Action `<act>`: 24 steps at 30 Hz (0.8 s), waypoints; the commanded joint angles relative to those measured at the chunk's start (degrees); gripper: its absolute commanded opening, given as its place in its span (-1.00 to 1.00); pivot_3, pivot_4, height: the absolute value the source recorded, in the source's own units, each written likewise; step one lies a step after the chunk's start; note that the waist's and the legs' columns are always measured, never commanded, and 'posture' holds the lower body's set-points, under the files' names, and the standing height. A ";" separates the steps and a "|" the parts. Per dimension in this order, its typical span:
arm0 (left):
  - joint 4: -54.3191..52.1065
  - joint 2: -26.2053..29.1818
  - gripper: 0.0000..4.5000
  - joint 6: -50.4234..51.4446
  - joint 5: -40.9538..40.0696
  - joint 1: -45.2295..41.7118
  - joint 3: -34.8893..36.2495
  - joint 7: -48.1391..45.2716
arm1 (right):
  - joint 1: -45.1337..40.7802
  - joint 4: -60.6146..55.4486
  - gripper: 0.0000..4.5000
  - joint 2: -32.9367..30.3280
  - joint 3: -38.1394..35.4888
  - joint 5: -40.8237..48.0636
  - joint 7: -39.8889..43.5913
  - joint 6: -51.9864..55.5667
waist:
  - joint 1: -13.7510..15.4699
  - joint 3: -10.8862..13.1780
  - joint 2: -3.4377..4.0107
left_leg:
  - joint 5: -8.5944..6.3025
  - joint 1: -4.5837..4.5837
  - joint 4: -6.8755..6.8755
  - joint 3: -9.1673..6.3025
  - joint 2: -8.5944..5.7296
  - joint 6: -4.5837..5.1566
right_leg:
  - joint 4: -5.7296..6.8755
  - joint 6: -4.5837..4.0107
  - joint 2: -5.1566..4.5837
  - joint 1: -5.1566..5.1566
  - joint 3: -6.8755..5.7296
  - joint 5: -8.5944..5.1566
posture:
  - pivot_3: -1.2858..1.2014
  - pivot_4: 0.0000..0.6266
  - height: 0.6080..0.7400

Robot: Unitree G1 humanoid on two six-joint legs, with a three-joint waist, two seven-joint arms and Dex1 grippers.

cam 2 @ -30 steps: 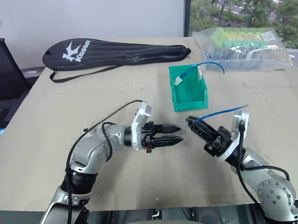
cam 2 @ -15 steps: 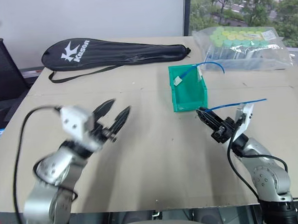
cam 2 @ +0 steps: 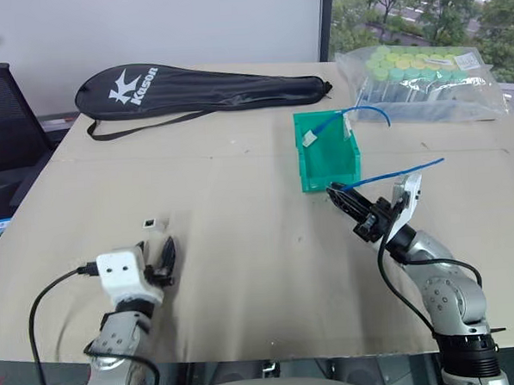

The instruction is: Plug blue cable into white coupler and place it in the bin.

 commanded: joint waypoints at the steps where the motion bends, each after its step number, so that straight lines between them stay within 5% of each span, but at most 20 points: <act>1: 4.51 1.69 0.22 -1.09 0.62 -2.31 0.69 0.37 | 0.05 -2.82 -1.00 0.25 -0.51 0.15 -0.37 -0.36 | -0.03 -0.03 0.05 | 0.00 0.04 -0.04 0.00 0.01 0.00 | 0.02 0.02 0.00 0.00 0.00 0.01 | 0.03 -0.52 1.00; 12: 12.50 4.31 0.22 -4.36 -0.82 -7.16 0.76 -0.62 | 0.84 -3.79 -1.00 0.31 -0.94 -0.03 -1.38 -0.46 | 0.03 -0.18 0.31 | 0.02 0.19 -0.07 -0.04 0.01 -0.01 | 0.28 -0.03 0.02 0.01 -0.04 -0.01 | 0.03 -0.52 1.00; 15: 13.43 4.81 -0.16 -4.95 -1.75 -7.36 -0.04 -2.67 | 1.25 -4.52 -1.00 0.15 -0.77 -0.38 -1.67 -0.47 | 0.05 -0.28 0.46 | 0.02 0.18 -0.07 -0.03 0.01 -0.01 | 0.27 -0.03 0.01 0.02 -0.03 -0.01 | 0.03 -0.52 1.00; 18: 15.78 6.49 -0.75 -5.81 -3.32 -8.67 -0.60 -6.34 | 1.15 -5.03 -1.00 -0.29 -0.43 -1.15 -1.58 -0.60 | 0.11 -0.34 0.57 | 0.02 0.19 -0.07 -0.02 0.01 -0.01 | 0.27 -0.06 0.00 0.01 -0.03 -0.03 | 0.03 -0.52 1.00; 24: 23.22 14.23 -0.76 -6.52 -9.07 -18.92 -4.40 -23.81 | -0.97 -5.52 -1.00 -3.41 1.07 -4.20 1.60 -1.06 | 0.64 -0.44 0.74 | 0.03 0.17 -0.06 -0.05 -0.02 -0.02 | 0.30 -0.09 0.12 0.01 -0.45 -0.04 | 0.03 -0.52 1.00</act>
